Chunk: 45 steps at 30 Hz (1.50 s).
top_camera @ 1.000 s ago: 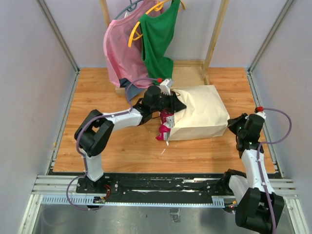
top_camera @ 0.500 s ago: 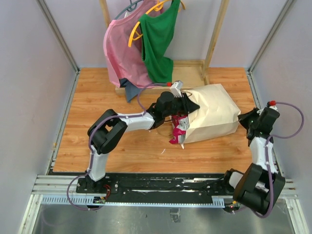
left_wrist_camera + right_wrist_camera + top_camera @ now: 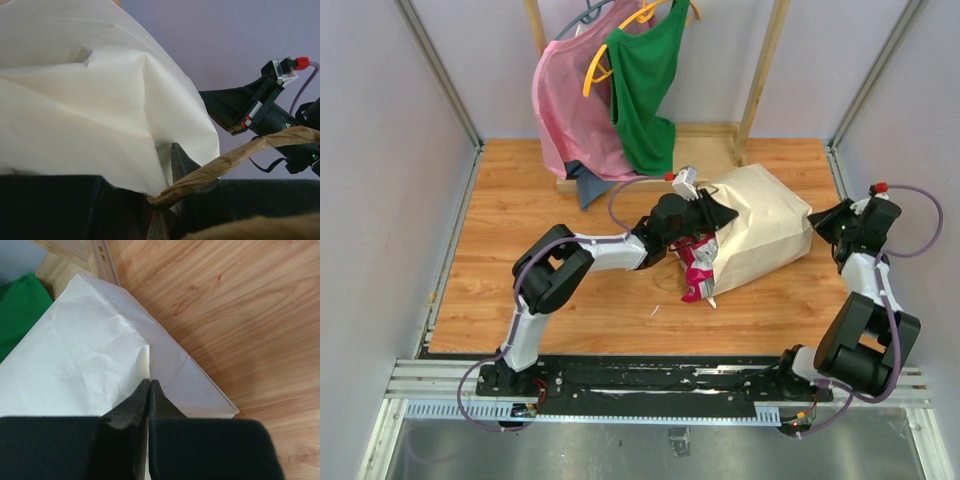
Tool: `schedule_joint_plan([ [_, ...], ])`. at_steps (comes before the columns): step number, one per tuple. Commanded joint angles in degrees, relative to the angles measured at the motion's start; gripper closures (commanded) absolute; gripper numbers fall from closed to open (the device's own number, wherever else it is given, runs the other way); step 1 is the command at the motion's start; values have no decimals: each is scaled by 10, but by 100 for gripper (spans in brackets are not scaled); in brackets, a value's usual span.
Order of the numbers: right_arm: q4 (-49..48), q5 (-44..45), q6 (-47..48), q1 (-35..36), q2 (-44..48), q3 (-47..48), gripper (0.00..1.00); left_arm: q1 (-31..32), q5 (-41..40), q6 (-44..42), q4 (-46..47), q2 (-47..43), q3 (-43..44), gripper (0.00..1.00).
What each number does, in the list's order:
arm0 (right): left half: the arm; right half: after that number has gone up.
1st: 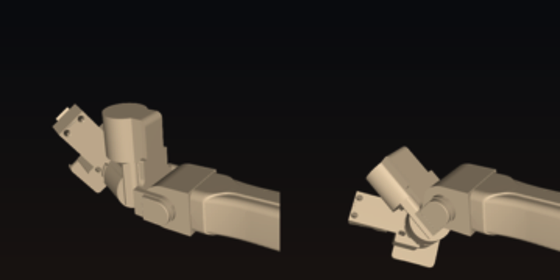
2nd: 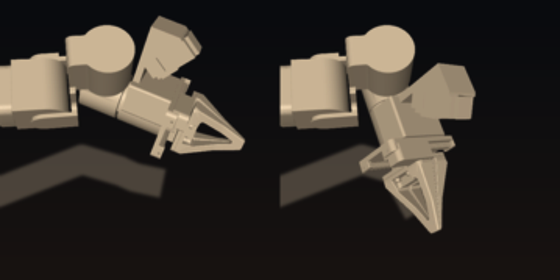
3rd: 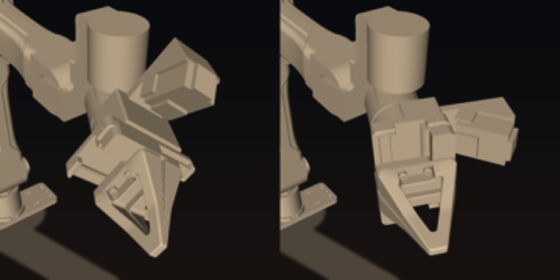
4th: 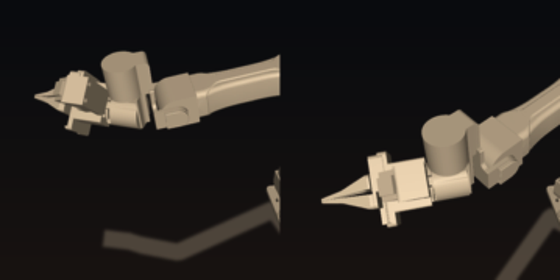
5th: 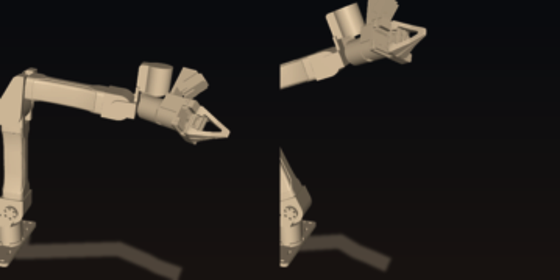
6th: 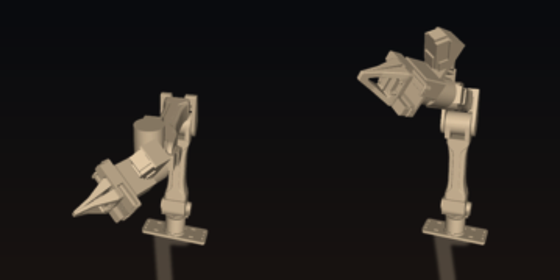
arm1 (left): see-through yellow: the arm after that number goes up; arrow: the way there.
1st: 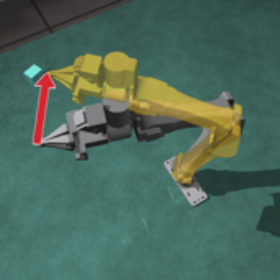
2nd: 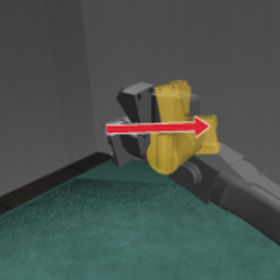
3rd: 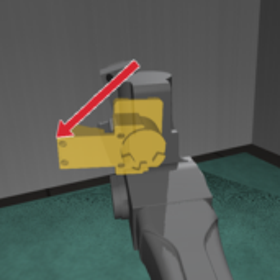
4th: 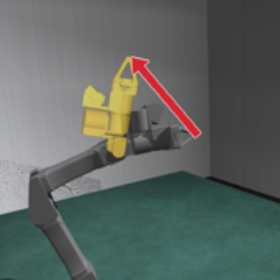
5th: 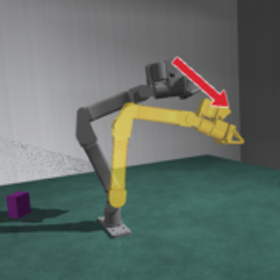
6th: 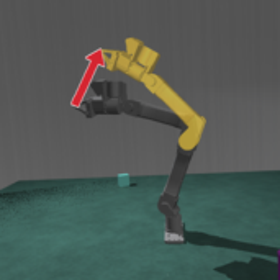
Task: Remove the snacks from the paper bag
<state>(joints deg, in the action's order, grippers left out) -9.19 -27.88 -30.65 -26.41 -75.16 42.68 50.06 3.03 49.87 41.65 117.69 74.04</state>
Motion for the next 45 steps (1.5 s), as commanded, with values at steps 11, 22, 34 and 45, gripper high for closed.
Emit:
schedule_joint_plan([
  [11, -58, -49, -49, 1, 50, 25, 3, -13, 148, -113, -46, -68, 7, 0],
  [22, 10, -76, -89, 5, 202, -33, 1, -94, 97, -235, -190, -424, -352, 0],
  [34, -95, -120, -140, 28, 185, -76, 0, -105, 181, -190, -54, -403, -478, 1],
  [45, -83, -175, -134, 30, 197, -52, 1, 8, 116, -183, 54, -259, -398, 0],
])
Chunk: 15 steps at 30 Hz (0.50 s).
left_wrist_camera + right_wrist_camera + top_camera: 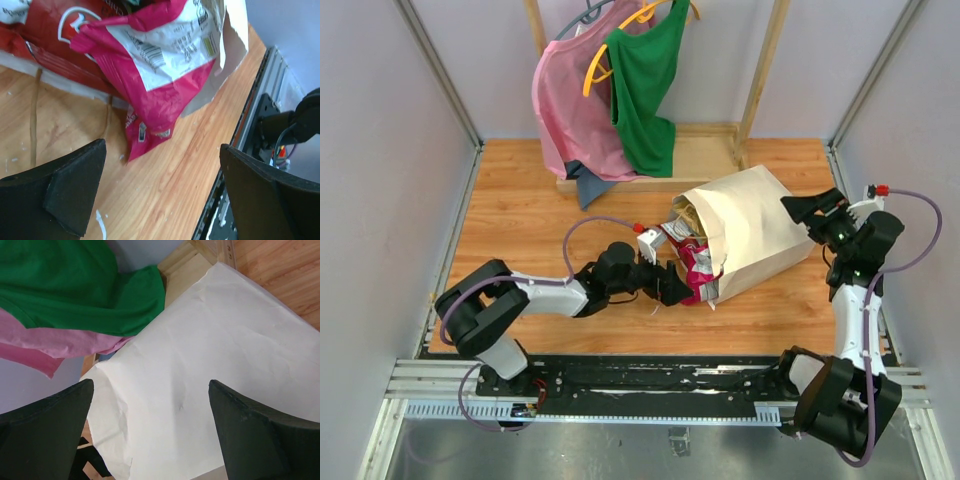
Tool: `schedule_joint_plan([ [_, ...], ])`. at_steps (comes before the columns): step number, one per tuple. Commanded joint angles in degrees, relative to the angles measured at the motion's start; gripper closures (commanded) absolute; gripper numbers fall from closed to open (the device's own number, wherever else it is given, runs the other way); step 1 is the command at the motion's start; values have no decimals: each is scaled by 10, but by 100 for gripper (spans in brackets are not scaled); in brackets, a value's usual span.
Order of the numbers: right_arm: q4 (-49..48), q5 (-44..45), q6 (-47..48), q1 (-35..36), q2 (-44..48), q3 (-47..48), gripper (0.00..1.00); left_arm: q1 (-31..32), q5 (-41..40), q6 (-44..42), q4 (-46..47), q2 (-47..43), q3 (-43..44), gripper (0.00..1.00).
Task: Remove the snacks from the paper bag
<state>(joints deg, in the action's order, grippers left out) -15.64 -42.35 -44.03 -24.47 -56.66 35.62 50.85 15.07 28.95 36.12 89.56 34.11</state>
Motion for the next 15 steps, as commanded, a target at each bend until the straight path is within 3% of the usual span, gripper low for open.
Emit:
schedule_joint_plan([
  [1, -18, -30, 0, 11, 12, 18, 1, 0, -6, 34, 127, 29, 1, 0],
  [10, 7, -27, 23, 11, 13, 28, 2, 0, 34, 83, 199, 117, 43, 5],
  [15, 26, -22, 42, 11, 16, 33, 6, 0, 42, 94, 206, 152, 73, 19],
])
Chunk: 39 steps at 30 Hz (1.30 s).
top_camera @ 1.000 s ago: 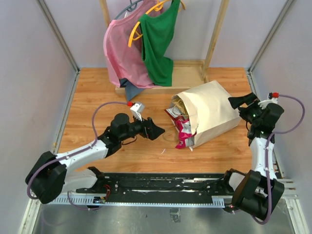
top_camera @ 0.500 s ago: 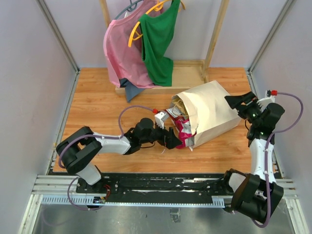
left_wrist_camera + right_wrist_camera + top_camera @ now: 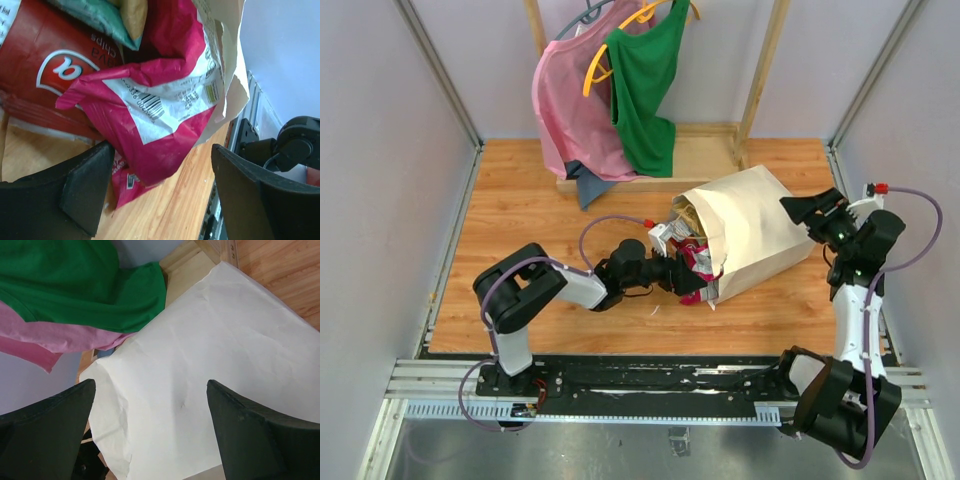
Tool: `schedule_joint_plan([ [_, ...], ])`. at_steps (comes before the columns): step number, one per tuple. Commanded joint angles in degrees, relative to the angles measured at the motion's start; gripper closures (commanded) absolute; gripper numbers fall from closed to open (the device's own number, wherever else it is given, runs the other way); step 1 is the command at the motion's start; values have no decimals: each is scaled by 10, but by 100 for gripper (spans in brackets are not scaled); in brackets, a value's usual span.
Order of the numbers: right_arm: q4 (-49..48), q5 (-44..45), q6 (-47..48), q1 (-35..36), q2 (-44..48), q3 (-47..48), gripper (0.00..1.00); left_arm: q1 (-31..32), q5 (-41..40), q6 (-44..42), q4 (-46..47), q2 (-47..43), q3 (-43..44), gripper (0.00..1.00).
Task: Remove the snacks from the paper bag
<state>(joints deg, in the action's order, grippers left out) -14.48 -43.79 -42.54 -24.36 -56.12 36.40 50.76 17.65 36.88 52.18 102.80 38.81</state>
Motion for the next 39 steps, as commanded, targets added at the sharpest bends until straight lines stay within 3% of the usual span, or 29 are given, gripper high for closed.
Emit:
schedule_joint_plan([
  [1, 18, -4, 31, 10, 10, 25, 7, 1, 15, 17, 46, 24, 31, 21],
  [5, 34, 14, 57, 27, 4, 31, 6, 1, 21, 28, 53, 36, 40, 31],
  [8, 127, 95, 149, 104, -6, 74, 6, 1, 21, 40, 60, 38, 37, 44],
  [9, 157, 138, 184, 145, -11, 94, 6, 1, 22, 43, 61, 37, 35, 51],
  [12, 177, 194, 236, 231, -26, 122, 5, 0, 19, 49, 54, 28, 30, 91],
  [14, 174, 192, 244, 250, -42, 128, 5, 0, 18, 46, 45, 14, 24, 99],
  [19, 217, 231, 289, 292, -77, 156, 5, 0, -1, 28, 22, -37, 0, 99],
  [26, 213, 239, 292, 296, -80, 155, 5, -20, -17, 6, -20, -144, -39, 100],
  [33, 214, 238, 293, 297, -80, 156, 4, -81, -15, 1, -53, -238, -108, 99],
  [39, 208, 235, 296, 301, -79, 154, 4, -146, -34, -32, -159, -362, -154, 99],
])
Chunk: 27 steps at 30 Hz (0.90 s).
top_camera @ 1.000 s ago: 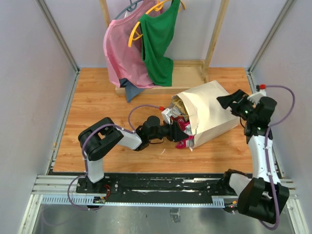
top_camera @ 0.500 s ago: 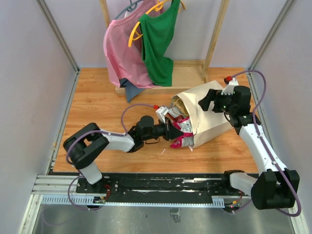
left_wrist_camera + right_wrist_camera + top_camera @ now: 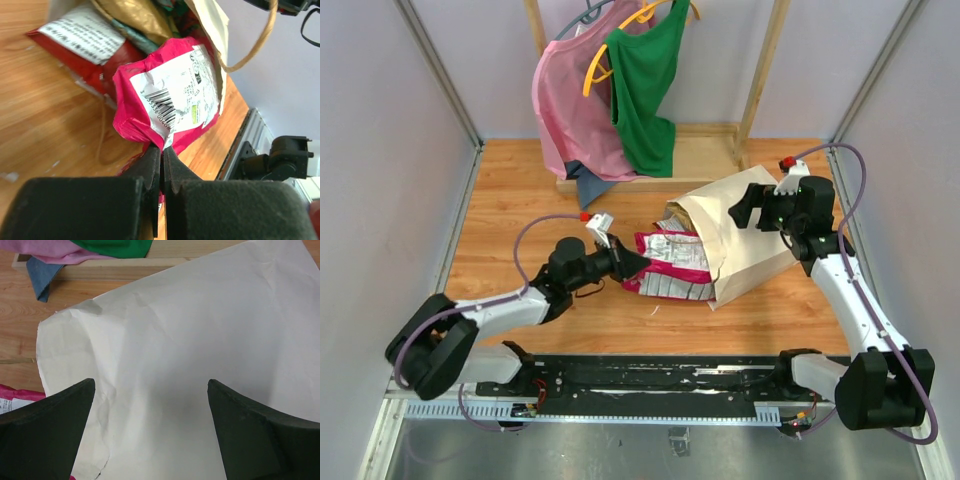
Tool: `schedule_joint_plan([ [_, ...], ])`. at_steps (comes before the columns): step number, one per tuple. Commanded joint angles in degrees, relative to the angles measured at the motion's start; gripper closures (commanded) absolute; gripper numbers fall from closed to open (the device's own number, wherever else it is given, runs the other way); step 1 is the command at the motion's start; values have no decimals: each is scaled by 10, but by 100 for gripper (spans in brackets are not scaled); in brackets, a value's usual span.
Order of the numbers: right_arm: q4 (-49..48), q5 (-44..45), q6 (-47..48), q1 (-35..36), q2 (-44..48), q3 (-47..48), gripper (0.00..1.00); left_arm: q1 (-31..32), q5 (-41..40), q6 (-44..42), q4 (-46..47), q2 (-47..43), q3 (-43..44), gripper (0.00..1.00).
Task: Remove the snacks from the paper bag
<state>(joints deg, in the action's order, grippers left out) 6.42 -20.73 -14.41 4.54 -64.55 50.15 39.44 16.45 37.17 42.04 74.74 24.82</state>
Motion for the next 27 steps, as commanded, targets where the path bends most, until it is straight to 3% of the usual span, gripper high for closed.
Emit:
schedule_joint_plan([
  [1, -1, 5, 15, 13, 3, 16, 4, -43, -31, -44, -83, -107, -17, 100],
  [8, -16, 24, 1, 14, -18, 10, 1, -124, -102, -94, -268, -324, -9, 99],
  [12, -15, 51, -3, 14, -23, 7, 0, -163, -154, -123, -363, -390, 24, 100],
  [15, -16, 70, -12, 14, -25, 4, 1, -199, -188, -113, -402, -372, 50, 99],
  [21, -18, 65, -17, 13, -24, 1, 1, -312, -161, -40, -394, -289, 85, 100],
  [27, -21, 61, -17, 13, -8, -3, 2, -404, -303, -44, -391, -207, 154, 99],
])
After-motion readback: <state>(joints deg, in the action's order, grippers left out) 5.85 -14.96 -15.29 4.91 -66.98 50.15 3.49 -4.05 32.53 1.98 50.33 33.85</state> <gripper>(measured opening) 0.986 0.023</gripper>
